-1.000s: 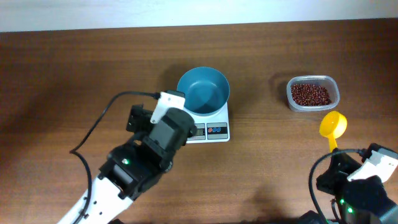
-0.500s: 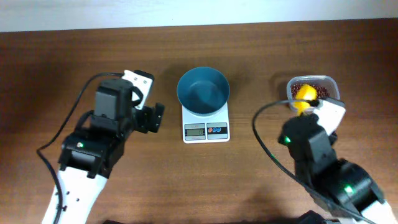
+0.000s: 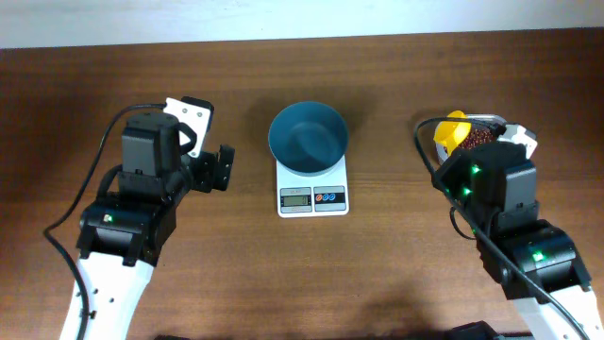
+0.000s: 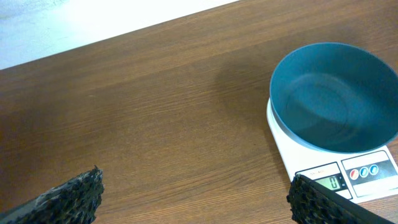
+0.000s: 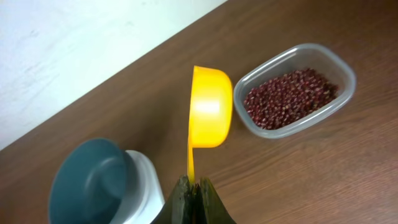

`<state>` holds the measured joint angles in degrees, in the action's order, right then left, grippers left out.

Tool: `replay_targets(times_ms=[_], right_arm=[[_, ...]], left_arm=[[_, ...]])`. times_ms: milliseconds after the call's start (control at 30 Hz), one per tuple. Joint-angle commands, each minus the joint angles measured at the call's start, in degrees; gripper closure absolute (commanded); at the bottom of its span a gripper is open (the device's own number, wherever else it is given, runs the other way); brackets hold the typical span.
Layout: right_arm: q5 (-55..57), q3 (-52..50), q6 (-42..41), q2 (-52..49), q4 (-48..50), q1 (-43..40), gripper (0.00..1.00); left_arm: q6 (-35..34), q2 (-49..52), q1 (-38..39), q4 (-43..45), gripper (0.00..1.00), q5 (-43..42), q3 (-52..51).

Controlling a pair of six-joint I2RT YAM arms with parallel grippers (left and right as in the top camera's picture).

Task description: Scoop item into bowl and weigh 50g on scale

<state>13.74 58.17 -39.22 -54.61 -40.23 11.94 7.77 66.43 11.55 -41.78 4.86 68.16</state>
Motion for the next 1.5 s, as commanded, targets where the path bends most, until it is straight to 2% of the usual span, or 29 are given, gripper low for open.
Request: replay_targets(times_ms=[0, 167, 267, 433, 567, 667, 767, 1167, 1300, 1467], right_arm=[[-6.7, 0.0, 1.6, 0.1, 0.1, -1.9, 0.96], [-8.8, 0.0, 3.0, 0.1, 0.0, -2.0, 0.96], [-9.9, 0.0, 3.0, 0.2, 0.0, -2.0, 0.96], [-11.6, 0.0, 3.0, 0.8, -0.1, -2.0, 0.96], [-11.6, 0.0, 3.5, 0.8, 0.0, -2.0, 0.96], [-11.6, 0.0, 3.4, 0.8, 0.1, -2.0, 0.96], [-11.6, 0.0, 3.4, 0.8, 0.7, -2.0, 0.96], [-12.5, 0.0, 6.0, 0.8, 1.0, -2.0, 0.96], [-20.6, 0.0, 6.6, 0.8, 0.3, -3.3, 0.96], [-36.0, 0.0, 10.6, 0.8, -1.6, -9.4, 0.96]], left_arm=[[0.9, 0.0, -0.2, -0.2, 0.01, -0.6, 1.3], [0.9, 0.0, -0.2, -1.5, 0.01, -0.7, 1.3], [1.4, 0.0, -0.2, -2.0, 0.01, -5.1, 1.3], [18.9, 0.0, -0.2, -6.5, 0.01, -23.5, 1.3], [28.5, 0.0, -0.2, -11.6, 0.01, -24.2, 1.7], [32.6, 0.0, -0.2, -14.8, 0.01, -25.5, 3.3], [34.6, 0.0, -0.2, -16.4, 0.01, -28.3, 5.5], [34.5, 0.0, -0.2, -17.5, 0.01, -27.8, 7.1], [34.6, 0.0, -0.2, -16.9, 0.01, -27.6, 7.1], [34.6, 0.0, -0.2, -14.8, 0.01, -27.6, 7.1]])
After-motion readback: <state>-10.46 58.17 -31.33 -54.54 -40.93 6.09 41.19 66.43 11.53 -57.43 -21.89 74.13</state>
